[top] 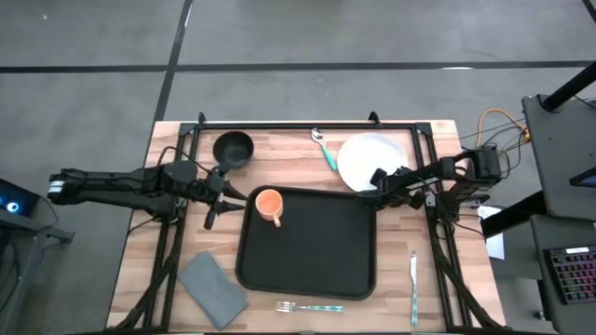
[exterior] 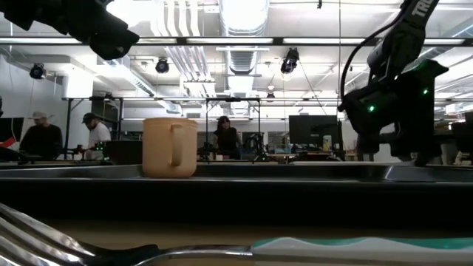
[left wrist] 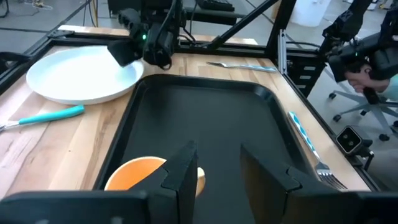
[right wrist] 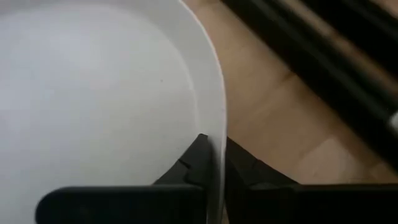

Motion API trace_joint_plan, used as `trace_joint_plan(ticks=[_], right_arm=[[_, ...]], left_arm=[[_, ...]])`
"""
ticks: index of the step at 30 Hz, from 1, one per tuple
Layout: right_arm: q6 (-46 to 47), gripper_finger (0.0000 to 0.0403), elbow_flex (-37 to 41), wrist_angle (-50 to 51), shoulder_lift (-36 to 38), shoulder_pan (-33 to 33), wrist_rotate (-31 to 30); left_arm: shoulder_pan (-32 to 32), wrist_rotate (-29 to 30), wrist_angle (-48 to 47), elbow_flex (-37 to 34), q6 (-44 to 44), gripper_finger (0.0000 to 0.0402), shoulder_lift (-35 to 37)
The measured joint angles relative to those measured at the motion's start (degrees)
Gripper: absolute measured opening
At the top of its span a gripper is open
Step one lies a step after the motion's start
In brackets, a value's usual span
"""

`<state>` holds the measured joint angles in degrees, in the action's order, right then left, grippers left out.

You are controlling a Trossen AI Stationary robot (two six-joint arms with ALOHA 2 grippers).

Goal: Set up tray
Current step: Put the white plate on the black tray below the orange mug

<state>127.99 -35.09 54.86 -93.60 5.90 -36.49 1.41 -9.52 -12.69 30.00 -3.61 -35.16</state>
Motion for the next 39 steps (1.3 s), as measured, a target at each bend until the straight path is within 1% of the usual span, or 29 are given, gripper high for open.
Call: trace_joint_plan(ticks=[5,8,12,19,23,28,30,32,34,39], right_arm=[[-1.12,0.0009,0.07,5.93,5.92,0.69,-3.29],[-2.56,0.0008,0.09,9.56,10.69,1.54,-5.19],[-10.99,0.0007,-0.08,10.49,18.47,1.77,-6.62],[-20.84,0.0007,-0.04,11.51,31.63,1.74,-11.13],[-24.74,0.0007,-0.04,11.4,37.26,1.76,-13.5],[-31.2,0.0008,-0.6,11.13,41.47,1.76,-13.08],[-35.69,0.0008,-1.56,9.87,42.29,1.57,-10.93],[-41.07,0.0008,-3.01,9.06,42.94,1.19,-7.78],[-45.25,0.0008,-5.02,8.95,43.25,0.02,-5.96],[-52.54,0.0008,-10.97,8.62,43.38,-3.88,-5.62]], left_arm=[[0.0,0.0,-0.1,0.0,-0.09,0.0103,-0.06],[0.0,0.0,-0.23,0.0,-0.12,0.0103,-0.06],[0.0,0.0,-0.23,-0.04,-0.12,0.0103,-0.11],[0.0,0.06,-0.41,-0.4,-1.76,0.0103,-1.99],[0.0,0.1,-0.38,-0.96,-2.56,0.0103,-4.25],[-0.14,0.09,-0.38,-1.36,-2.64,0.0103,-7.53],[-0.5,0.12,0.03,-1.36,-1.76,0.0102,-8.4],[-0.99,0.1,2.26,-1.36,-1.39,0.0102,-8.78],[-1.16,0.11,5.14,-1.33,-0.58,0.0102,-8.69],[-1.14,1.29,11.99,-1.29,1.44,0.0102,-6.87]])
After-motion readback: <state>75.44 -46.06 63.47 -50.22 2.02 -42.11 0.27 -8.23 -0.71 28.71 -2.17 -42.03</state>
